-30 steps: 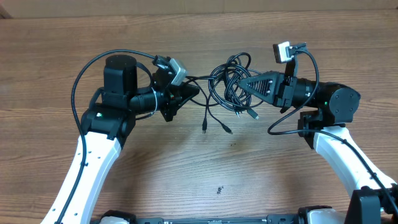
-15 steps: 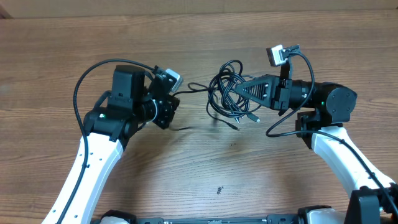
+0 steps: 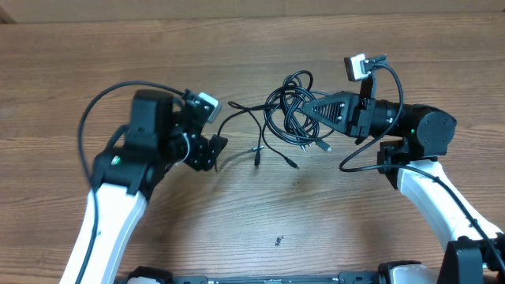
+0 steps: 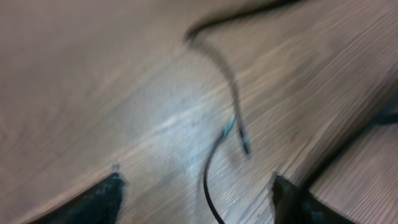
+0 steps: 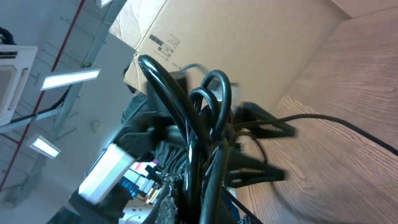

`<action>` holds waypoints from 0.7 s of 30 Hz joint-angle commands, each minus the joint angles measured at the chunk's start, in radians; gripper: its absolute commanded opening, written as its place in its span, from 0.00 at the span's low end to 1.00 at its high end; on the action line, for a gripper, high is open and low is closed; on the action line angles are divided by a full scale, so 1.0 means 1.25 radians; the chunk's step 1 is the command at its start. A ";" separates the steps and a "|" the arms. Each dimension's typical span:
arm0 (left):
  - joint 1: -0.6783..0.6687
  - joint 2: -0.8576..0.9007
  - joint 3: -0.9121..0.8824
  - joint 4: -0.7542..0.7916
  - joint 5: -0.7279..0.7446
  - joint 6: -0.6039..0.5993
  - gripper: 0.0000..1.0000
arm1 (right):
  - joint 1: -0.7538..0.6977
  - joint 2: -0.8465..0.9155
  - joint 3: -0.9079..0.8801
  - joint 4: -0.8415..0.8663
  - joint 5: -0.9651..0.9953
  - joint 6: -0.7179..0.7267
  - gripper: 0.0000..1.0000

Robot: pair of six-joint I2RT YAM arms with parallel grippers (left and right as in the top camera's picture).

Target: Untangle cables

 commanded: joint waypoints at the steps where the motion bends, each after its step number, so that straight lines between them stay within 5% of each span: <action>1: 0.004 -0.114 0.005 -0.005 0.045 0.023 0.89 | -0.003 -0.017 0.013 0.010 0.018 -0.011 0.04; 11: 0.004 -0.211 0.005 -0.001 0.046 0.019 0.96 | 0.005 -0.017 0.013 0.011 -0.115 -0.226 0.04; 21: 0.004 -0.194 0.004 0.021 0.203 0.022 1.00 | 0.021 -0.017 0.012 0.010 -0.229 -0.424 0.04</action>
